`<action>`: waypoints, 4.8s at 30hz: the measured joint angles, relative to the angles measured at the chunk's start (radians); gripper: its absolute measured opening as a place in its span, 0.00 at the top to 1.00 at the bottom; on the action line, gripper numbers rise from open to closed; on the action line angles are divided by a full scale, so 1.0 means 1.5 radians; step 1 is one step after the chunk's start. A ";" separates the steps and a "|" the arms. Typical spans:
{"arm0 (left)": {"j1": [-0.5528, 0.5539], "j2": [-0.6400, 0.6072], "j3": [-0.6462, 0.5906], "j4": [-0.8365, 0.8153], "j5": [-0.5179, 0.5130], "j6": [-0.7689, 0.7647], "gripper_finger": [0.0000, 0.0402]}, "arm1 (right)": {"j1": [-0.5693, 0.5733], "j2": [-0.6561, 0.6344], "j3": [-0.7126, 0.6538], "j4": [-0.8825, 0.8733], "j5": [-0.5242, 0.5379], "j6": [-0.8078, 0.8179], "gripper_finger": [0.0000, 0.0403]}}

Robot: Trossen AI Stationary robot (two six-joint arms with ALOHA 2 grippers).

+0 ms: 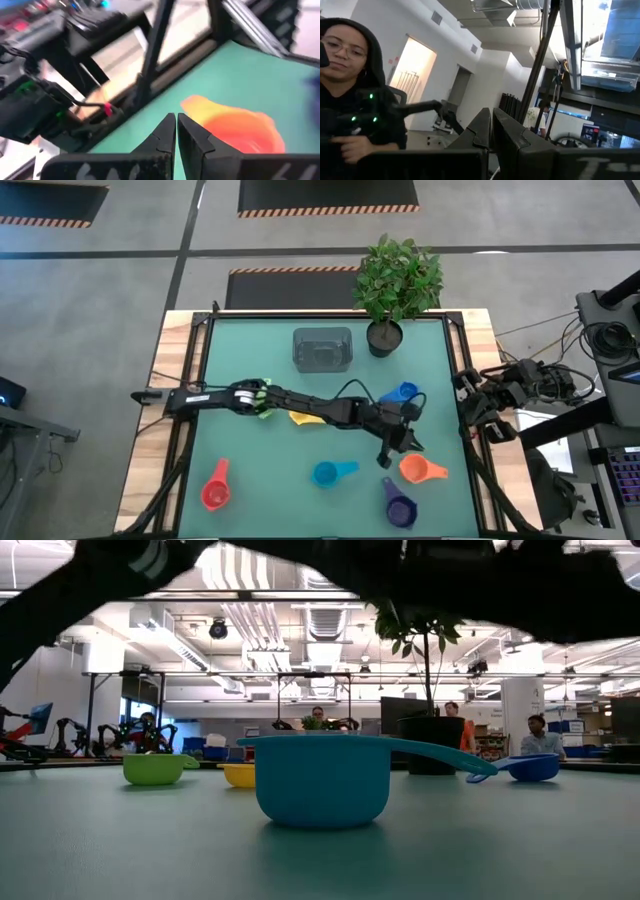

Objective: Nest measuring cups in basket
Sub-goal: Adjust the purple measuring cup into the middle right

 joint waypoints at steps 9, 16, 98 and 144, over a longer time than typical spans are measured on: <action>-0.028 -0.069 0.001 -0.230 0.017 0.084 1.00 | 0.000 0.000 0.001 -0.003 0.003 0.003 0.98; -0.041 -0.063 -0.001 -0.231 0.016 0.066 0.98 | 0.000 0.000 0.001 -0.002 0.003 0.006 0.98; -0.049 0.064 -0.001 -0.131 0.249 -0.129 0.54 | -0.001 0.001 0.001 -0.024 0.038 -0.022 0.98; -0.006 -0.017 -0.001 -0.501 0.051 -0.038 0.67 | 0.000 0.001 0.001 -0.033 0.039 -0.023 0.98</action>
